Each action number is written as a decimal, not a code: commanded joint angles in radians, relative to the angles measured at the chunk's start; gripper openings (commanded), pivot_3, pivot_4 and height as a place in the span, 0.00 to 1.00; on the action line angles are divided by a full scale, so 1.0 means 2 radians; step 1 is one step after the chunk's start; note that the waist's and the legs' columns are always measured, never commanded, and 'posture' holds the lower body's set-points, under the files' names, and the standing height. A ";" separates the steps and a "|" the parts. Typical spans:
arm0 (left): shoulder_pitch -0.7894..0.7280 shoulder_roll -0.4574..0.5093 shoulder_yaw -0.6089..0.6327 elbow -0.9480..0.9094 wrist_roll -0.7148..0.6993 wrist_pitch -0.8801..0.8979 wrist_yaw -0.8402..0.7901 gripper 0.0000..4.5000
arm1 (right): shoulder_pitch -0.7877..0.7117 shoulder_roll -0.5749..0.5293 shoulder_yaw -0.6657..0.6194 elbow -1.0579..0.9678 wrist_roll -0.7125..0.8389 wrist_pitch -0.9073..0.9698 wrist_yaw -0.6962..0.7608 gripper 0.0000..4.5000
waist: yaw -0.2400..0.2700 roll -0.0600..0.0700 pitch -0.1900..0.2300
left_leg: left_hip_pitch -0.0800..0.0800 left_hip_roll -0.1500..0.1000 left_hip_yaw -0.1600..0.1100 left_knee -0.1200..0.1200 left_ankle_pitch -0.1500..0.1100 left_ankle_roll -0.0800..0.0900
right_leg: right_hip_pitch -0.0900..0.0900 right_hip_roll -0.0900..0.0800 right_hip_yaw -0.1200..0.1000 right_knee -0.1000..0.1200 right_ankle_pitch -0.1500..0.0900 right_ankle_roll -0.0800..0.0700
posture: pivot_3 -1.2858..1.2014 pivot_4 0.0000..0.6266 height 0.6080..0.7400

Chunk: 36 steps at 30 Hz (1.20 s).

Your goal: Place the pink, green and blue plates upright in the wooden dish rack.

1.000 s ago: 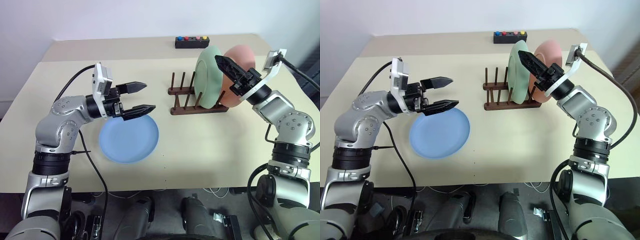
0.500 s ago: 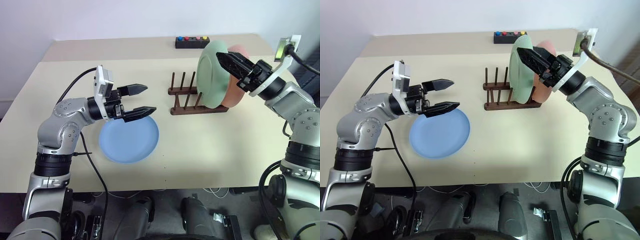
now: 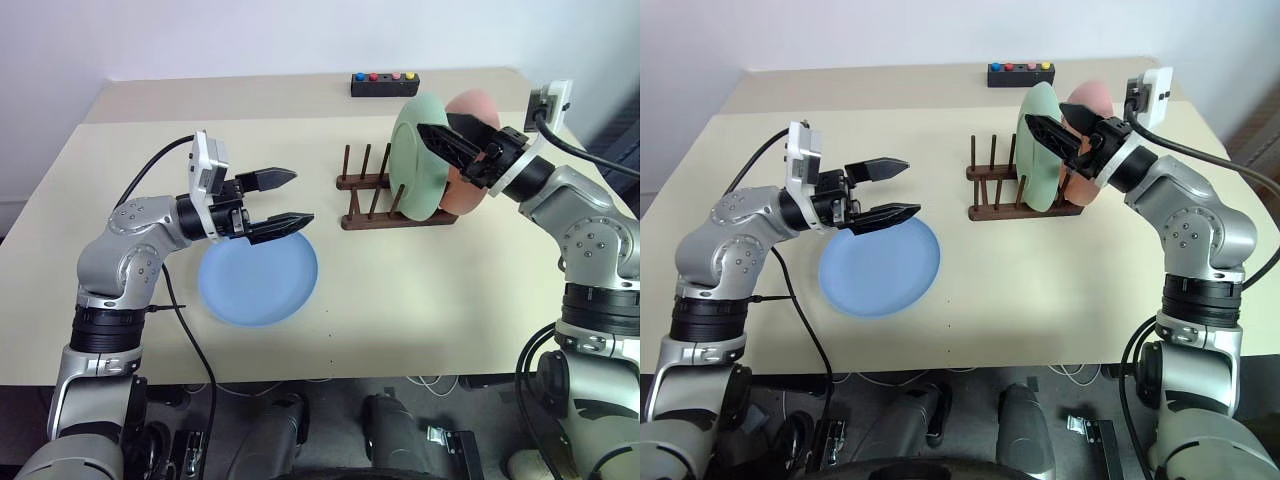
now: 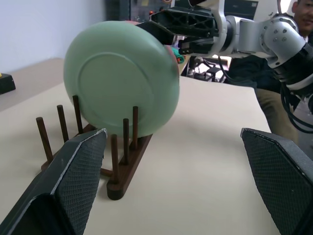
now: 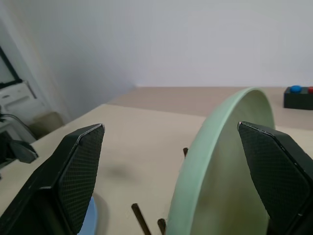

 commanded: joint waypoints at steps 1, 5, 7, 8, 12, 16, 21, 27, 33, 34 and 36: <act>-0.006 0.001 0.008 -0.017 -0.007 -0.008 -0.001 1.00 | -0.010 -0.013 0.016 0.001 -0.043 -0.032 0.007 0.99 | 0.000 0.000 0.000 | 0.000 0.000 0.000 0.000 0.000 0.000 | 0.000 0.000 0.000 0.000 0.000 0.000 | 0.52 0.24 1.00; -0.007 0.001 0.008 -0.017 -0.008 -0.007 -0.002 1.00 | -0.008 -0.008 0.004 -0.003 -0.031 -0.019 0.009 0.99 | 0.000 0.000 0.000 | 0.000 0.000 0.000 0.000 0.000 0.000 | 0.000 0.000 0.000 0.000 0.000 0.000 | 0.52 0.24 1.00; -0.007 0.001 0.008 -0.017 -0.009 -0.007 -0.001 1.00 | -0.008 -0.011 0.005 -0.004 -0.035 -0.021 0.011 0.99 | 0.000 0.000 0.000 | 0.000 0.000 0.000 0.000 0.000 0.000 | 0.000 0.000 0.000 0.000 0.000 0.000 | 0.52 0.24 1.00; -0.007 0.001 0.008 -0.017 -0.008 -0.007 -0.001 1.00 | -0.009 -0.014 0.004 -0.004 -0.037 -0.022 0.011 0.99 | 0.000 0.000 0.000 | 0.000 0.000 0.000 0.000 0.000 0.000 | 0.000 0.000 0.000 0.000 0.000 0.000 | 0.52 0.24 1.00; -0.007 -0.001 0.008 -0.017 -0.009 -0.006 -0.001 1.00 | -0.015 -0.028 -0.001 -0.006 -0.048 -0.034 0.009 0.99 | 0.001 0.000 0.000 | 0.000 0.000 0.000 0.000 0.000 0.000 | 0.000 0.000 0.000 0.000 0.000 0.000 | 0.52 0.24 1.00; -0.007 -0.001 0.007 -0.016 -0.008 -0.006 -0.002 1.00 | -0.023 -0.018 -0.025 -0.018 -0.032 -0.045 0.001 0.99 | 0.000 0.000 0.000 | 0.000 0.000 0.000 0.000 0.000 0.000 | 0.000 0.000 0.000 0.000 0.000 0.000 | 0.52 0.24 1.00; -0.008 0.000 0.007 -0.016 -0.008 -0.006 -0.003 1.00 | -0.024 -0.004 -0.064 -0.039 0.016 -0.033 -0.005 0.99 | 0.000 0.000 0.000 | 0.000 0.000 0.000 0.000 0.000 0.000 | 0.000 0.000 0.000 0.000 0.000 0.000 | 0.52 0.24 1.00; -0.012 0.017 0.003 0.002 0.007 0.003 -0.002 1.00 | 0.032 -0.044 -0.058 -0.118 0.044 -0.034 0.074 0.99 | 0.001 0.000 0.000 | 0.000 0.000 0.000 0.000 0.000 0.000 | 0.000 0.000 0.000 0.000 0.000 0.000 | 0.52 0.24 1.00; -0.027 0.062 0.011 0.045 0.058 0.006 0.039 1.00 | 0.109 -0.088 -0.068 -0.190 0.089 -0.021 0.153 0.99 | 0.001 0.000 0.000 | 0.000 0.000 0.000 0.000 0.000 0.000 | 0.000 0.000 0.000 0.000 0.000 0.000 | 0.52 0.24 1.00; -0.027 0.074 0.012 0.051 0.066 0.009 0.043 1.00 | 0.125 -0.094 -0.068 -0.203 0.093 -0.022 0.166 0.99 | 0.000 0.000 0.000 | 0.000 0.000 0.000 0.000 0.000 0.000 | 0.000 0.000 0.000 0.000 0.000 0.000 | 0.52 0.24 1.00; -0.026 0.098 0.014 0.056 0.065 0.034 0.040 1.00 | 0.151 -0.096 -0.067 -0.223 0.094 -0.037 0.181 0.99 | -0.001 0.000 0.000 | 0.000 0.001 0.000 -0.001 0.000 0.000 | 0.000 0.001 0.000 0.000 0.000 0.000 | 0.52 0.24 1.00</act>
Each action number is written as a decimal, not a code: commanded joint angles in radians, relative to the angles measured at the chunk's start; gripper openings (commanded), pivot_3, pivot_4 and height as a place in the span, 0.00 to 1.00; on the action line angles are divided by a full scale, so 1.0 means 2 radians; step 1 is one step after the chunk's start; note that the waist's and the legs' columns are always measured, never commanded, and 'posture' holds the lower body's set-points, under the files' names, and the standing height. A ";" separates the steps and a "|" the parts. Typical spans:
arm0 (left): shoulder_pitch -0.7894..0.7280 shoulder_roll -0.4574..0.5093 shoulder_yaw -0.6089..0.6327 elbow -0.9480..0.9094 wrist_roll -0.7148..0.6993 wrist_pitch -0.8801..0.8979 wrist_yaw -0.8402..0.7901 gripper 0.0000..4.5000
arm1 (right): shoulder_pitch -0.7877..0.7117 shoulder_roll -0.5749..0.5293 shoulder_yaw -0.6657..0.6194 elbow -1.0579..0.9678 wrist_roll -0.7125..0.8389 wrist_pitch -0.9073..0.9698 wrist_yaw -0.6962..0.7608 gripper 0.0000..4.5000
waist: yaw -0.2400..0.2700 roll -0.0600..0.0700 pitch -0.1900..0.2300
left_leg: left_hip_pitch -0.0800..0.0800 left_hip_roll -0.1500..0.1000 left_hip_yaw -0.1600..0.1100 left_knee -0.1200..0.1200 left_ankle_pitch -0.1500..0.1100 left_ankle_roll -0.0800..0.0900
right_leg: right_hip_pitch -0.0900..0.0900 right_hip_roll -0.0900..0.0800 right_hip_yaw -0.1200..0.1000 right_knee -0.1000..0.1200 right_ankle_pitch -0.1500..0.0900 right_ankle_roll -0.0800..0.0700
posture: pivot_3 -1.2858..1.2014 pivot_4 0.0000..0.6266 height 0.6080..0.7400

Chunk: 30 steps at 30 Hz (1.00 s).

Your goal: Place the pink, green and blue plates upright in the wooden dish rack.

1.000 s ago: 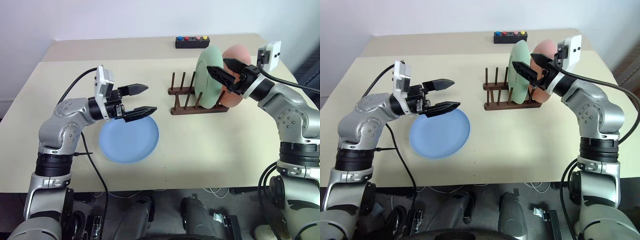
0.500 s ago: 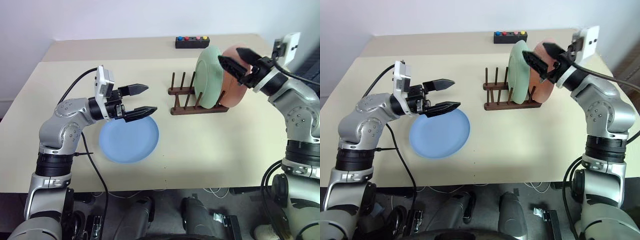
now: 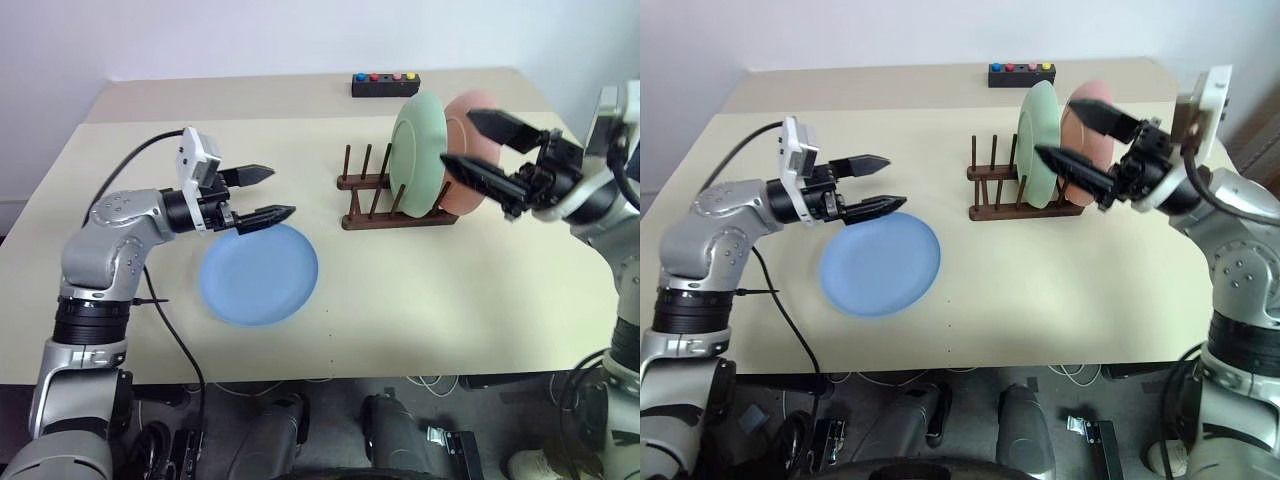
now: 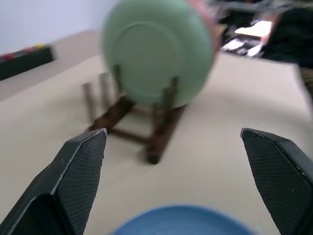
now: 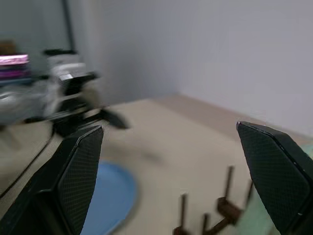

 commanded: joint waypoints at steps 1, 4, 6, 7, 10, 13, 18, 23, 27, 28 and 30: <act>-0.007 0.036 0.018 0.003 0.005 0.032 0.003 1.00 | 0.025 -0.006 -0.012 -0.041 0.014 -0.021 0.029 0.99 | 0.000 0.000 0.000 | 0.000 0.000 0.000 0.000 0.000 0.000 | 0.000 0.000 0.000 0.000 0.000 0.000 | 0.52 0.24 1.00; -0.004 0.078 0.016 0.004 0.000 0.097 0.003 1.00 | 0.049 -0.005 -0.005 -0.049 0.004 -0.039 0.047 0.99 | 0.001 0.000 0.000 | 0.000 0.000 0.000 0.000 0.000 0.000 | 0.000 0.000 0.000 0.000 0.000 0.000 | 0.52 0.24 1.00; 0.001 0.099 0.015 0.007 0.009 0.116 0.008 1.00 | 0.056 -0.004 -0.001 -0.050 0.001 -0.047 0.050 0.99 | 0.001 0.000 0.000 | 0.000 0.000 0.000 0.000 0.000 0.000 | 0.000 0.001 0.000 0.000 0.000 0.000 | 0.52 0.24 1.00; 0.004 0.108 0.016 0.007 0.009 0.127 0.010 1.00 | 0.059 -0.004 -0.001 -0.052 0.000 -0.051 0.053 0.99 | 0.001 0.000 0.000 | 0.000 0.000 0.000 0.000 0.000 0.000 | 0.000 0.001 0.000 0.000 0.000 0.000 | 0.52 0.24 1.00; 0.012 0.139 0.009 0.018 0.007 0.220 0.023 1.00 | 0.066 0.002 0.002 -0.049 0.004 -0.060 0.059 0.99 | 0.001 0.000 0.000 | 0.000 0.001 0.000 0.000 0.000 0.000 | 0.000 0.001 0.000 0.000 0.000 0.000 | 0.52 0.24 1.00; 0.020 0.149 0.020 0.005 -0.009 0.288 0.035 1.00 | 0.071 0.008 0.008 -0.048 0.011 -0.064 0.064 0.99 | 0.001 0.000 0.000 | 0.000 0.001 0.000 0.000 0.000 0.000 | 0.000 0.001 0.000 0.000 0.000 0.000 | 0.52 0.24 1.00; -0.008 0.131 0.043 0.025 -0.040 0.440 0.072 1.00 | 0.069 0.010 0.020 -0.042 0.004 -0.073 0.066 0.99 | 0.003 -0.001 0.000 | 0.000 0.001 0.000 0.000 0.000 0.000 | 0.000 0.001 0.000 0.000 0.000 0.000 | 0.52 0.24 1.00; -0.029 0.100 0.021 0.035 -0.025 0.486 0.123 1.00 | 0.065 0.020 0.030 -0.045 0.001 -0.081 0.053 0.99 | 0.002 -0.001 0.000 | 0.000 0.001 0.000 0.000 0.000 0.000 | 0.000 0.002 0.000 0.000 0.000 0.000 | 0.52 0.24 1.00; -0.050 0.106 -0.001 0.064 -0.020 0.511 0.133 1.00 | 0.070 0.021 0.028 -0.050 0.002 -0.081 0.045 0.99 | 0.001 -0.001 0.001 | 0.000 0.001 0.000 0.000 0.000 -0.001 | 0.000 0.002 0.000 0.000 0.000 -0.001 | 0.52 0.24 1.00; -0.060 0.107 -0.008 0.079 -0.017 0.513 0.133 1.00 | 0.074 0.021 0.026 -0.052 0.002 -0.082 0.044 0.99 | 0.001 -0.001 0.001 | 0.000 0.002 0.000 0.000 0.000 -0.001 | 0.000 0.002 0.000 0.000 0.000 -0.001 | 0.52 0.24 1.00; -0.080 0.114 -0.040 0.092 -0.016 0.515 0.124 1.00 | 0.082 0.024 0.026 -0.057 0.002 -0.085 0.037 0.99 | 0.002 -0.001 0.001 | 0.000 0.002 0.000 0.000 0.000 -0.001 | 0.000 0.002 0.000 0.000 0.000 -0.001 | 0.52 0.24 1.00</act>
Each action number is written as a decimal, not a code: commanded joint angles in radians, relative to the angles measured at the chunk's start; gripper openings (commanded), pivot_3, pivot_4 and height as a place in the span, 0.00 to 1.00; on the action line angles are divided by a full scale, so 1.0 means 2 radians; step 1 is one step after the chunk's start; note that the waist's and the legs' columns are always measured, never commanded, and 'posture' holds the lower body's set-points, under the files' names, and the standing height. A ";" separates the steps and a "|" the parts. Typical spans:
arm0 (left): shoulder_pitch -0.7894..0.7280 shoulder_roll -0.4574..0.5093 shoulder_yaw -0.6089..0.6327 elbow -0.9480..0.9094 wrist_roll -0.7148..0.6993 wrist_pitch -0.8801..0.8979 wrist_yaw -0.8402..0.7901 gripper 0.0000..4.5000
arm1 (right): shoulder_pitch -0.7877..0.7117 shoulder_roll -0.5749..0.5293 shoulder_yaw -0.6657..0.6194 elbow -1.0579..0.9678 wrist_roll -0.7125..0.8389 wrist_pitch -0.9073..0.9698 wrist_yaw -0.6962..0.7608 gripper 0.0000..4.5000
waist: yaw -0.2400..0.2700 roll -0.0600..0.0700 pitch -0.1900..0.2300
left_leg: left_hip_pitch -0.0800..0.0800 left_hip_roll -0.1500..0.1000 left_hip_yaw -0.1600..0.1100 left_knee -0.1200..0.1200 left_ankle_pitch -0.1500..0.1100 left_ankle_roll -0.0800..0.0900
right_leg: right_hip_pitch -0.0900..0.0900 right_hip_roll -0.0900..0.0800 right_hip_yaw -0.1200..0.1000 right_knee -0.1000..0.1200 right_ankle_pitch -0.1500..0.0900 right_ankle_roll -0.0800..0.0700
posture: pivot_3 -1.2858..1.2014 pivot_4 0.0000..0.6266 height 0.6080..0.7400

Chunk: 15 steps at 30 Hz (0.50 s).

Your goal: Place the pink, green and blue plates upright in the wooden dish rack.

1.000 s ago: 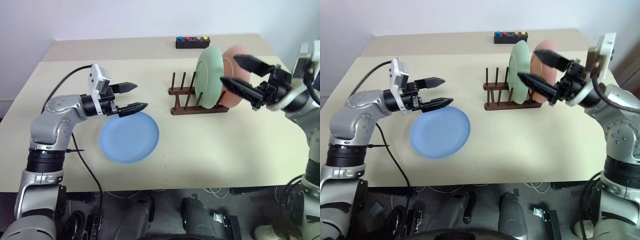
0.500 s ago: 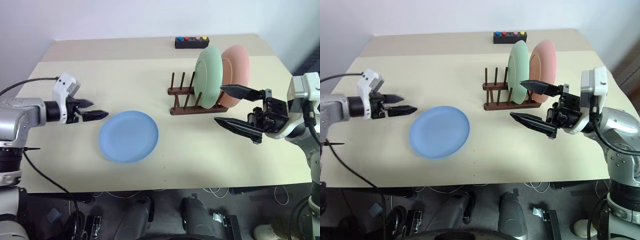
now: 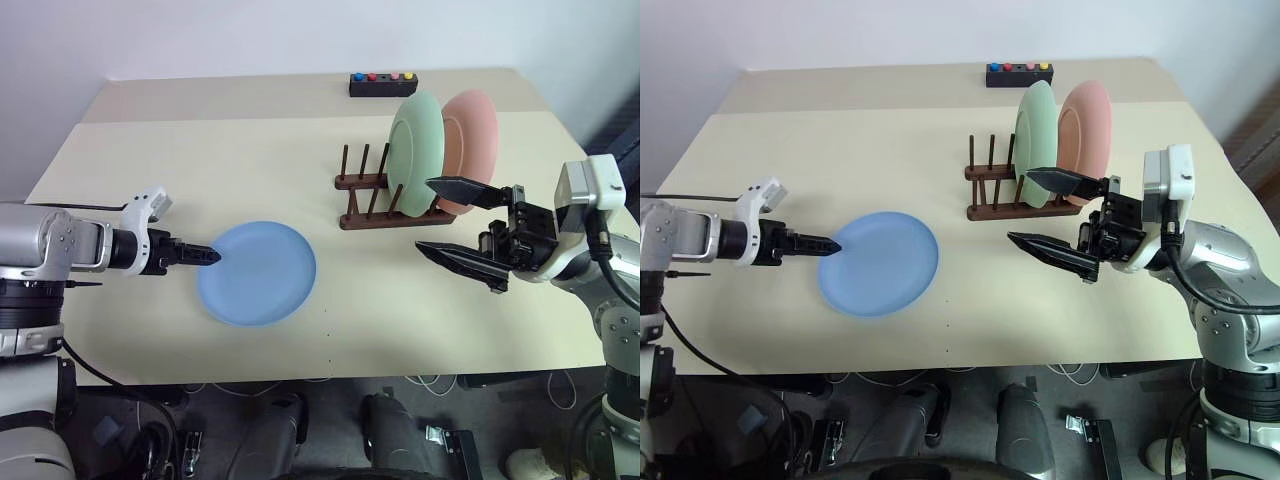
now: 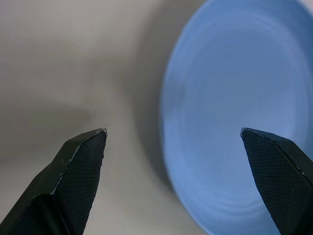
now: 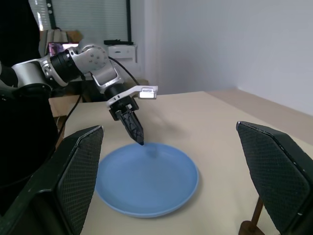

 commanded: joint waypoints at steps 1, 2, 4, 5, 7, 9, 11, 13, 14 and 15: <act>-0.033 0.019 -0.039 0.017 0.007 0.004 -0.010 1.00 | 0.008 0.004 -0.008 -0.024 -0.001 -0.012 -0.011 0.99 | 0.000 0.000 0.000 | 0.000 0.000 0.000 0.000 0.000 0.000 | 0.000 0.000 0.000 0.000 0.000 0.000 | 0.52 0.24 1.00; -0.045 0.017 -0.051 0.029 0.009 0.011 -0.009 1.00 | 0.010 0.005 -0.007 -0.027 -0.001 -0.013 -0.014 0.99 | 0.001 0.000 0.000 | 0.000 0.000 0.000 0.000 0.000 0.000 | 0.000 0.000 0.000 0.000 0.000 0.000 | 0.52 0.24 1.00; -0.060 0.013 -0.073 0.048 0.009 0.019 -0.014 1.00 | 0.013 0.005 -0.007 -0.031 0.001 -0.014 -0.020 0.99 | 0.001 0.000 0.000 | 0.000 0.000 0.000 0.000 0.000 0.000 | 0.000 0.000 0.000 0.000 0.000 0.000 | 0.52 0.24 1.00; -0.066 0.010 -0.078 0.058 0.008 0.024 -0.015 1.00 | 0.015 0.005 -0.009 -0.032 0.002 -0.013 -0.023 0.99 | 0.001 0.000 0.000 | 0.000 0.000 0.000 0.000 0.000 0.000 | 0.000 0.000 0.000 0.000 0.000 0.000 | 0.52 0.24 1.00; -0.069 0.010 -0.097 0.060 0.004 0.019 -0.026 1.00 | 0.018 0.004 -0.011 -0.035 0.002 -0.013 -0.027 0.99 | 0.000 0.000 0.000 | 0.000 0.000 0.000 0.000 0.000 0.000 | 0.000 0.000 0.000 0.000 0.000 0.000 | 0.52 0.24 1.00; -0.073 0.005 -0.105 0.070 0.002 0.023 -0.030 0.89 | 0.020 0.003 -0.012 -0.036 0.002 -0.013 -0.029 1.00 | -0.001 0.000 0.000 | 0.000 0.000 0.000 0.000 0.000 0.000 | 0.000 0.000 0.000 0.000 0.000 0.000 | 0.52 0.24 1.00; -0.075 -0.002 -0.112 0.082 -0.001 0.025 -0.037 0.74 | 0.023 0.001 -0.013 -0.039 0.002 -0.013 -0.032 1.00 | -0.001 0.000 0.000 | 0.000 0.000 0.000 0.000 0.000 0.000 | 0.000 0.000 0.000 0.000 0.000 0.000 | 0.52 0.24 1.00; -0.083 -0.013 -0.114 0.104 0.004 0.022 -0.037 0.50 | 0.025 0.001 -0.014 -0.042 0.004 -0.012 -0.035 1.00 | 0.000 0.000 0.000 | 0.000 0.000 0.000 0.000 0.000 0.000 | 0.000 0.000 0.000 0.000 0.000 0.000 | 0.52 0.24 1.00; -0.087 -0.015 -0.117 0.113 0.008 0.016 -0.038 0.40 | 0.026 0.001 -0.014 -0.043 0.005 -0.012 -0.037 1.00 | 0.000 0.000 0.000 | 0.000 0.000 0.000 0.000 0.000 0.000 | 0.000 0.000 0.000 0.000 0.000 0.000 | 0.52 0.24 1.00; -0.091 -0.017 -0.120 0.119 0.009 0.013 -0.040 0.30 | 0.026 0.001 -0.014 -0.043 0.005 -0.012 -0.038 1.00 | 0.000 0.000 0.000 | 0.000 0.000 0.000 0.000 0.000 0.000 | 0.000 0.000 0.000 0.000 0.000 0.000 | 0.52 0.24 1.00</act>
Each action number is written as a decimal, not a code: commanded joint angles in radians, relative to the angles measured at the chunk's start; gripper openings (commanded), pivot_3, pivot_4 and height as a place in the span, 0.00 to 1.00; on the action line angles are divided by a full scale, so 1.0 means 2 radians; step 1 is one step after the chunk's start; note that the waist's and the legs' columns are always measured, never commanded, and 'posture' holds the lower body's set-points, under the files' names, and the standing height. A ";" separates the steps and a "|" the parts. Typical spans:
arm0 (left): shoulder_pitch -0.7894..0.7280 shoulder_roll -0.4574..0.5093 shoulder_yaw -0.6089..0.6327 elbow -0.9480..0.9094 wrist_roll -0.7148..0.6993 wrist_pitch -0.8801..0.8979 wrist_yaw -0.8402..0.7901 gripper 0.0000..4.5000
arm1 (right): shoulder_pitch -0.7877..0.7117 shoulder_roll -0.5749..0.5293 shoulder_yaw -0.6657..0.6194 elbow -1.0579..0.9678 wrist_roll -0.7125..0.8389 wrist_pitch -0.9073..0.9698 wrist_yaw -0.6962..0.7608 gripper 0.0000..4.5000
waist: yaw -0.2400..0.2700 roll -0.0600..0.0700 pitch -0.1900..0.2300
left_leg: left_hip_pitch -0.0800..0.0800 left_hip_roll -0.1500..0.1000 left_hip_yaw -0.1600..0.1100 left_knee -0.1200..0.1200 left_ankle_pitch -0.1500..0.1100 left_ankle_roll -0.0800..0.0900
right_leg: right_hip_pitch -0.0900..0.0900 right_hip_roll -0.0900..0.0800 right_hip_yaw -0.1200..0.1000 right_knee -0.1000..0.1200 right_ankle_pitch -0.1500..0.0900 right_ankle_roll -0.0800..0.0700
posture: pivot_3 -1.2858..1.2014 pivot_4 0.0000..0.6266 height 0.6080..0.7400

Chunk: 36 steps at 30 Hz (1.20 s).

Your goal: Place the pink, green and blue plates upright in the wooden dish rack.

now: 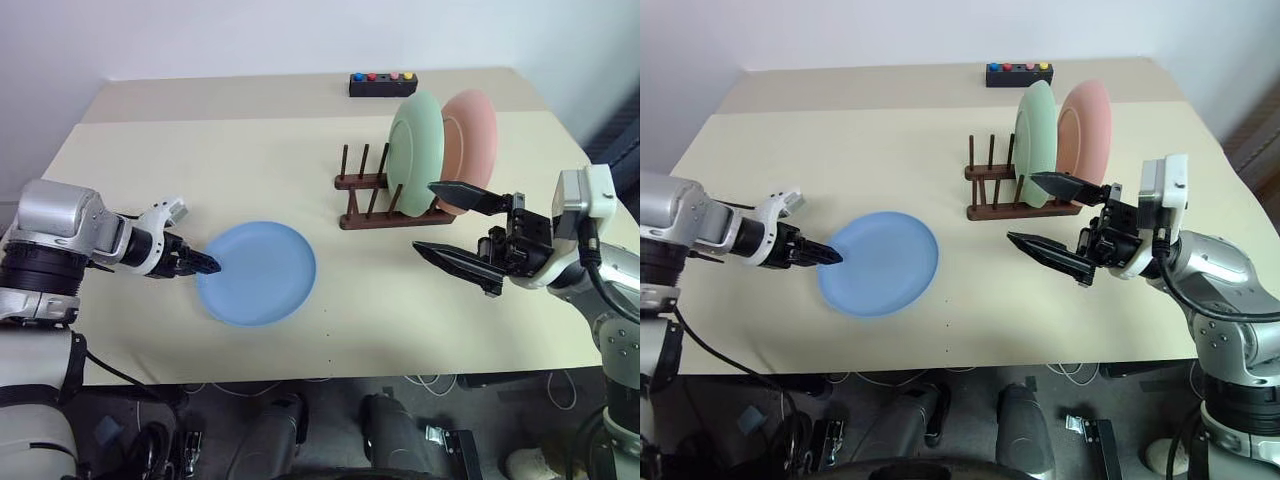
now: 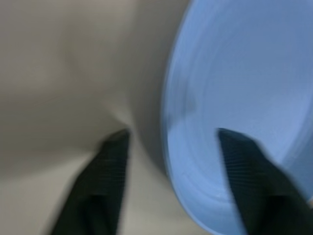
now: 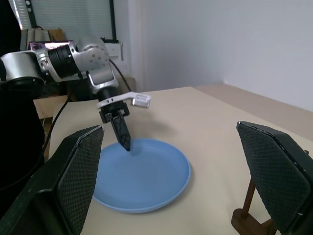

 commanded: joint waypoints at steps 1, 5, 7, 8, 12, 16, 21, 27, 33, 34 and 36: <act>-0.021 -0.006 -0.004 0.022 0.006 -0.008 -0.007 0.16 | 0.002 -0.003 -0.013 -0.023 0.007 -0.007 -0.006 1.00 | 0.001 0.000 0.000 | 0.000 0.000 0.000 0.000 0.000 0.000 | 0.000 0.000 0.000 0.000 0.000 0.000 | 0.52 0.24 1.00; -0.030 -0.011 -0.006 0.036 0.007 -0.004 -0.010 0.01 | 0.003 -0.004 -0.014 -0.025 0.007 -0.006 -0.008 1.00 | 0.000 0.000 0.000 | 0.000 0.000 0.000 0.000 0.000 0.000 | 0.000 0.000 0.000 0.000 0.000 0.000 | 0.52 0.24 1.00; -0.031 -0.011 -0.005 0.038 0.006 -0.002 -0.011 0.01 | 0.004 -0.005 -0.015 -0.025 0.008 -0.006 -0.009 1.00 | 0.000 0.000 0.000 | 0.000 0.000 0.000 0.000 0.000 0.000 | 0.000 0.000 0.000 0.000 0.000 0.000 | 0.52 0.24 1.00; -0.032 -0.011 -0.003 0.039 0.007 -0.003 -0.011 0.01 | 0.005 -0.005 -0.015 -0.024 0.007 -0.007 -0.008 1.00 | 0.000 0.000 0.000 | 0.000 0.000 0.000 0.000 0.000 0.000 | 0.000 0.000 0.000 0.000 0.000 0.000 | 0.52 0.24 1.00; -0.041 -0.011 0.020 0.039 0.002 -0.004 -0.011 0.01 | 0.004 -0.007 -0.012 -0.022 0.006 -0.008 -0.006 1.00 | 0.000 0.000 0.000 | 0.000 0.000 0.000 0.000 0.000 0.000 | 0.000 0.000 0.000 0.000 0.000 0.000 | 0.52 0.24 1.00; -0.050 -0.005 0.064 0.024 -0.012 -0.017 -0.018 0.01 | 0.006 -0.022 0.001 -0.025 -0.011 -0.006 0.007 1.00 | 0.000 0.000 0.000 | 0.000 0.000 0.000 0.000 0.000 0.000 | 0.000 0.000 0.000 0.000 0.000 0.000 | 0.52 0.24 1.00; -0.035 -0.010 0.140 -0.020 -0.037 -0.008 -0.013 0.01 | 0.017 -0.059 0.067 -0.020 -0.125 -0.052 0.031 1.00 | -0.001 0.000 0.000 | 0.000 0.000 0.000 0.000 0.000 0.000 | 0.000 0.000 0.000 0.000 0.000 0.000 | 0.52 0.24 1.00; -0.020 -0.068 0.267 -0.060 -0.048 -0.032 0.044 0.01 | -0.056 -0.063 0.110 -0.020 -0.224 -0.112 0.014 1.00 | -0.001 0.000 0.000 | 0.000 0.000 0.000 0.000 0.001 -0.002 | -0.001 0.000 0.000 0.000 0.000 0.000 | 0.52 0.24 1.00; -0.013 -0.140 0.372 -0.122 -0.058 -0.052 0.117 0.01 | -0.129 -0.045 0.149 -0.016 -0.335 -0.209 -0.018 1.00 | 0.000 -0.001 0.000 | 0.000 0.001 0.001 0.000 0.002 -0.004 | 0.000 0.000 0.000 0.000 0.000 0.000 | 0.52 0.24 1.00; -0.014 -0.153 0.389 -0.128 -0.059 -0.053 0.131 0.01 | -0.136 -0.042 0.154 -0.011 -0.354 -0.226 -0.024 1.00 | 0.000 -0.001 0.000 | 0.000 0.001 0.001 0.000 0.003 -0.004 | 0.000 0.000 0.000 0.000 0.000 0.000 | 0.52 0.24 1.00; -0.021 -0.186 0.424 -0.142 -0.066 -0.056 0.161 0.01 | -0.157 -0.035 0.166 0.005 -0.409 -0.275 -0.049 1.00 | 0.000 -0.001 0.000 | 0.000 0.001 0.001 0.000 0.003 -0.005 | 0.000 0.000 0.000 0.000 0.000 0.000 | 0.52 0.24 1.00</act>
